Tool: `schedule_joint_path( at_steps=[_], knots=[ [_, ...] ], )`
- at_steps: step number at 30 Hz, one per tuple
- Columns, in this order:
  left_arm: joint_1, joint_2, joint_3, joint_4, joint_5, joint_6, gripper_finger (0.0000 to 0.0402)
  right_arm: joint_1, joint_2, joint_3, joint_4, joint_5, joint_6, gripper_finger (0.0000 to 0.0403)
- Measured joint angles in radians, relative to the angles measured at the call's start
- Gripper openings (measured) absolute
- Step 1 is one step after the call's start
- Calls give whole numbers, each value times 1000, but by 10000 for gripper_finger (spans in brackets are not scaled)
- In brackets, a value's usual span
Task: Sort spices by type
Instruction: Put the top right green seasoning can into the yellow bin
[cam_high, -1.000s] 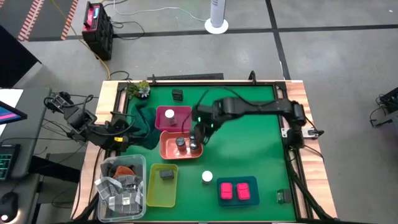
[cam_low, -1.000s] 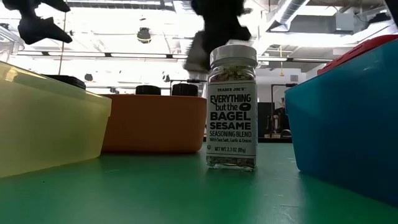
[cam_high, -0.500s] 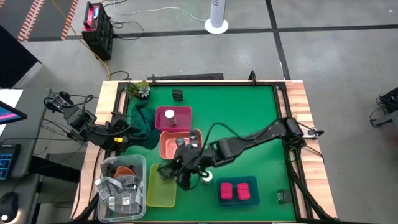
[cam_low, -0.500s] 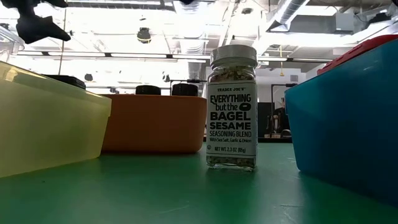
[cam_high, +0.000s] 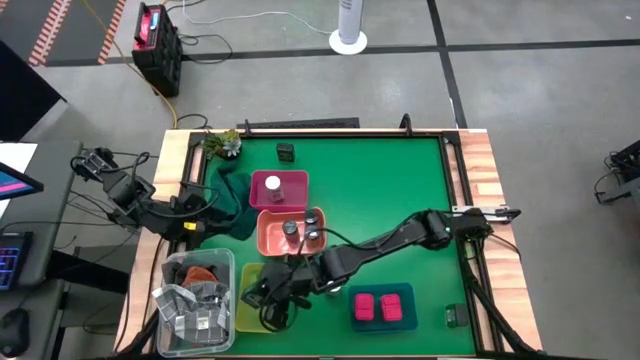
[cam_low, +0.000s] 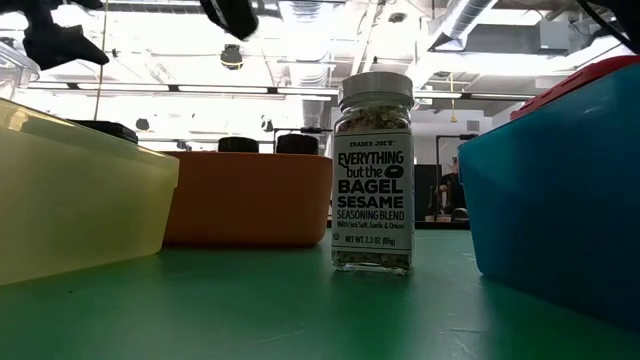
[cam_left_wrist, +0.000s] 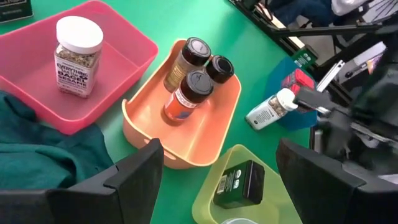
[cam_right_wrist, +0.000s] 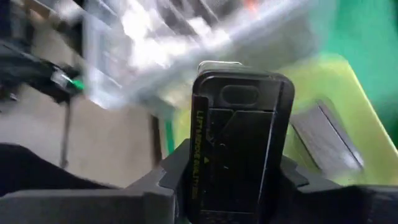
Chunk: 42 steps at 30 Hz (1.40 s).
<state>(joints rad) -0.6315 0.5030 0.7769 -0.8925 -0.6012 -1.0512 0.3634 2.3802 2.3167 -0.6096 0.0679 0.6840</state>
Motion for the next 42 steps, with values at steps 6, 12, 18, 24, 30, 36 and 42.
schedule_joint_path(
  at_steps=[6, 12, 18, 24, 30, 36, 42],
  knots=[
    [0, 0, 0, -2, 13, 11, 294, 1, -2, 1, -105, -10, -47, 156],
    [0, 0, 0, 0, 13, 11, 294, -15, -2, 0, -110, -13, -162, 157],
    [0, 0, 0, 0, 13, 8, 294, -29, 37, -1, -92, -16, -235, 157],
    [0, 0, 0, 1, 13, 8, 294, -22, 70, 2, -45, -44, -279, 157],
    [0, 0, 0, 1, 13, 10, 294, -30, 97, -1, -103, -50, -300, 158],
    [0, 0, 0, 1, 12, 8, 294, -59, 95, -1, -163, -44, -293, 158],
    [0, 0, 0, 1, 12, 2, 294, -89, 95, -1, -165, -45, -293, 158]
  ],
)
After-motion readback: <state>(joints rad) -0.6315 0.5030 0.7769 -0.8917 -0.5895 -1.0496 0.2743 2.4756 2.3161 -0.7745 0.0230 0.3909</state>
